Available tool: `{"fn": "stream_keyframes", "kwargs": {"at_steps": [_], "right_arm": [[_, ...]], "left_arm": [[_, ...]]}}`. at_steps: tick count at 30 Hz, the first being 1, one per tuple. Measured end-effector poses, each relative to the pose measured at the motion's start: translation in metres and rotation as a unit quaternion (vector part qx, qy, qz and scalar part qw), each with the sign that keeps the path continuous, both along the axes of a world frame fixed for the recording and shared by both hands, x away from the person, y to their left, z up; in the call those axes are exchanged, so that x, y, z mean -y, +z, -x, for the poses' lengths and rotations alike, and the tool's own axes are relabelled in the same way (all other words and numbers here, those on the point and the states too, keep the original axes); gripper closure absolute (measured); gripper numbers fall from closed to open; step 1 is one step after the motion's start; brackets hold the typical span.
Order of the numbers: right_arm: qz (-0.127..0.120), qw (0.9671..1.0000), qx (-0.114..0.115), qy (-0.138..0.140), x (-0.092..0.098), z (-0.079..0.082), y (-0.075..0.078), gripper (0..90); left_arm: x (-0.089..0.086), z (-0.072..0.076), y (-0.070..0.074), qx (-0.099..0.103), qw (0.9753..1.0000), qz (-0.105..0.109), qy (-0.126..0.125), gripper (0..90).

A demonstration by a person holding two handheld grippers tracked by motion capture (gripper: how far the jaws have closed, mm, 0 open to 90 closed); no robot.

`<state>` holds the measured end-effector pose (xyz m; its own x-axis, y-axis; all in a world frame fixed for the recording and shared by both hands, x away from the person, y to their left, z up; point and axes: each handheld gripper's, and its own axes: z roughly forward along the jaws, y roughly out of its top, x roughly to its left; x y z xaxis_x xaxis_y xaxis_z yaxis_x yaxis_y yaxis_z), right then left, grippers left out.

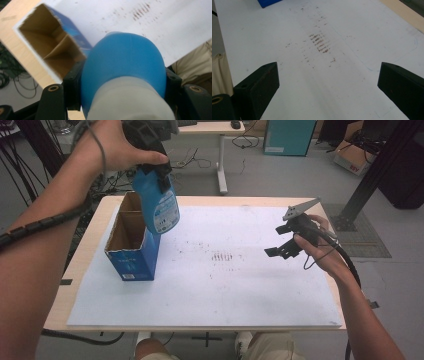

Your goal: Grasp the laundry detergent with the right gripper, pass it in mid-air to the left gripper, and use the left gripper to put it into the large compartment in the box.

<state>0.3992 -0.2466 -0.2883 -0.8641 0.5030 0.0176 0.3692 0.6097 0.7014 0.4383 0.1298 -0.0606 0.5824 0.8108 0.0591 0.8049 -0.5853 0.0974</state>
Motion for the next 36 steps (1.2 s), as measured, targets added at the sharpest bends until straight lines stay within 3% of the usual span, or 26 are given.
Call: {"fn": "stream_keyframes", "kwargs": {"at_steps": [5,9,12,16,20,23,25,28,31,33,36], "right_arm": [[0.001,1.0,0.003,0.0,0.001,0.001,0.003,3.8],[0.001,1.0,0.006,0.001,-0.001,0.001,0.006,3.8],[0.002,0.9999,0.012,0.006,-0.003,-0.001,0.008,3.8],[0.002,1.0,0.009,0.003,-0.006,-0.001,0.011,3.9],[0.002,1.0,0.008,0.001,-0.009,-0.001,0.011,3.9],[0.005,0.9998,0.014,0.011,-0.011,-0.003,0.011,4.0],[0.006,0.9998,0.012,0.012,-0.011,-0.003,0.01,4.1],[0.005,0.9999,0.008,0.008,-0.011,-0.002,0.01,4.1],[0.005,1.0,0.007,0.005,-0.011,-0.001,0.011,4.0],[0.003,0.9999,0.008,0.007,-0.01,-0.002,0.011,4.1],[0.007,0.9999,0.005,0.007,-0.012,-0.001,0.01,4.1]], "left_arm": [[-0.018,-0.007,0.012,0.005,0.9981,-0.012,0.06,37.0],[-0.038,-0.013,0.019,0.005,0.9939,0.0,0.11,37.0],[-0.054,-0.016,0.023,0.002,0.9889,0.008,0.148,37.0],[-0.076,-0.02,0.027,0.006,0.9797,0.009,0.2,37.0],[-0.087,-0.022,0.028,0.009,0.9719,-0.001,0.235,37.0],[-0.098,-0.023,0.028,0.007,0.9659,0.008,0.259,36.9],[-0.105,-0.022,0.028,0.007,0.9637,0.014,0.266,36.9],[-0.115,-0.021,0.026,0.005,0.9584,0.024,0.284,36.9],[-0.119,-0.02,0.024,0.008,0.956,0.022,0.292,36.9],[-0.118,-0.02,0.023,0.009,0.9572,0.016,0.289,36.9],[-0.117,-0.02,0.021,0.007,0.9564,0.018,0.291,36.9]]}}
